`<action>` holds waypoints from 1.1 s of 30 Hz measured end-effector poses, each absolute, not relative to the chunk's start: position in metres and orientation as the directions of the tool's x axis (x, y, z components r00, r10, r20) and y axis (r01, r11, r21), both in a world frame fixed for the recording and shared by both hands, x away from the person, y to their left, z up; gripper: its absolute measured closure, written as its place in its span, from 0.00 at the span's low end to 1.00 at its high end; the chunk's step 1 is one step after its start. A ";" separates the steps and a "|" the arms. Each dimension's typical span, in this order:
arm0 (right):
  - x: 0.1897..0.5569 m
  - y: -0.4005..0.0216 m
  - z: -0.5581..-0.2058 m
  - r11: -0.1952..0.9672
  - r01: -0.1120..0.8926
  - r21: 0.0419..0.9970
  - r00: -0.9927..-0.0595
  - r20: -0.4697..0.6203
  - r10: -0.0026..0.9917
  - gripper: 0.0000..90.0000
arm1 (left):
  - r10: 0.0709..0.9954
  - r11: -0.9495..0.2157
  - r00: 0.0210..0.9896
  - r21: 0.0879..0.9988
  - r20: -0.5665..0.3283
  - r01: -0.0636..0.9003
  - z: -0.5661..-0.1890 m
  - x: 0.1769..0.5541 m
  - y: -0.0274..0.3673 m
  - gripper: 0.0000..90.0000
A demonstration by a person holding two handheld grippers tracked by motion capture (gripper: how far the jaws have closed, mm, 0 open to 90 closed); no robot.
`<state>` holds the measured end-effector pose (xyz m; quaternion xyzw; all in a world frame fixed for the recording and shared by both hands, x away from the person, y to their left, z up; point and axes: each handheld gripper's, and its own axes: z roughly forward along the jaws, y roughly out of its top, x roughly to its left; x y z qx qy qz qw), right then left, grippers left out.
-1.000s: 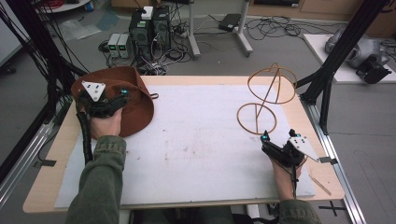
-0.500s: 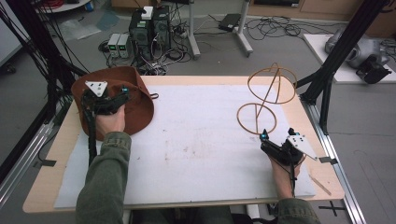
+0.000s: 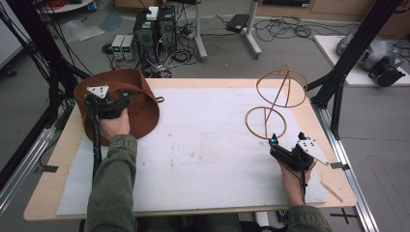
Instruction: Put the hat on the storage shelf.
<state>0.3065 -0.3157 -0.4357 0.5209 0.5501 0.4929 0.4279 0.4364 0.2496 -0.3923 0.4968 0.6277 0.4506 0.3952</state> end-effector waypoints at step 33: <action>0.309 -0.318 -0.438 -0.048 0.172 0.984 -0.094 0.065 0.993 0.03 | 0.973 0.151 -0.224 0.901 -0.062 0.406 -0.424 0.455 0.259 0.70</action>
